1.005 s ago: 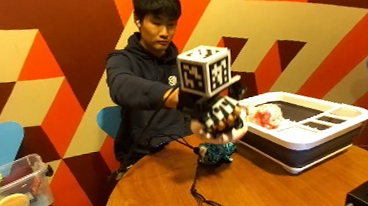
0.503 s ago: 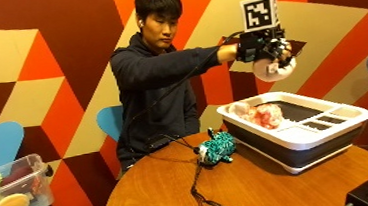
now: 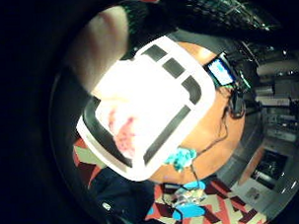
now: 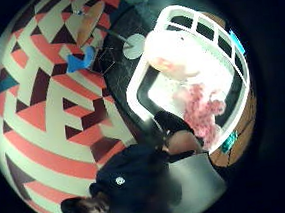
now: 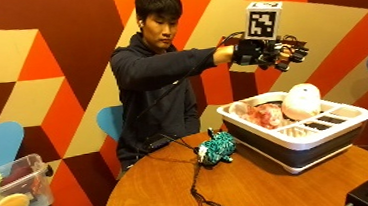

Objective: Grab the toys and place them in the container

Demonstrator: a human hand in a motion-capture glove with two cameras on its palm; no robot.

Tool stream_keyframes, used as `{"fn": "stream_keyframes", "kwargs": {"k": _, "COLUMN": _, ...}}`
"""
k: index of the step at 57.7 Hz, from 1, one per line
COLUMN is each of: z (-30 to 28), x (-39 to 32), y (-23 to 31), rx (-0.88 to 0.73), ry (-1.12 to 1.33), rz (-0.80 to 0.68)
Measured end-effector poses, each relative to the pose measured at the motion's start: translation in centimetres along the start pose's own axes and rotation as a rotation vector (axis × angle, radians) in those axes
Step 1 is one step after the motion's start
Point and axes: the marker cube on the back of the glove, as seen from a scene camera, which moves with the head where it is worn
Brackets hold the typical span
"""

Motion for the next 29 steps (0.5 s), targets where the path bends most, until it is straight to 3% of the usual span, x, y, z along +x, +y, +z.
{"fn": "stream_keyframes", "kwargs": {"k": 9, "z": 0.3, "x": 4.0, "y": 7.3, "rx": -0.034, "ry": 0.146, "rz": -0.059}}
{"fn": "stream_keyframes", "kwargs": {"k": 14, "z": 2.1, "x": 8.5, "y": 11.5, "rx": -0.014, "ry": 0.25, "rz": 0.083}}
{"fn": "stream_keyframes", "kwargs": {"k": 18, "z": 4.0, "x": 11.5, "y": 13.4, "rx": -0.012, "ry": 0.189, "rz": 0.172}}
{"fn": "stream_keyframes", "kwargs": {"k": 23, "z": 8.6, "x": 13.2, "y": 15.4, "rx": -0.042, "ry": 0.038, "rz": 0.188}}
{"fn": "stream_keyframes", "kwargs": {"k": 29, "z": 14.2, "x": 14.8, "y": 15.9, "rx": -0.068, "ry": 0.024, "rz": 0.223}}
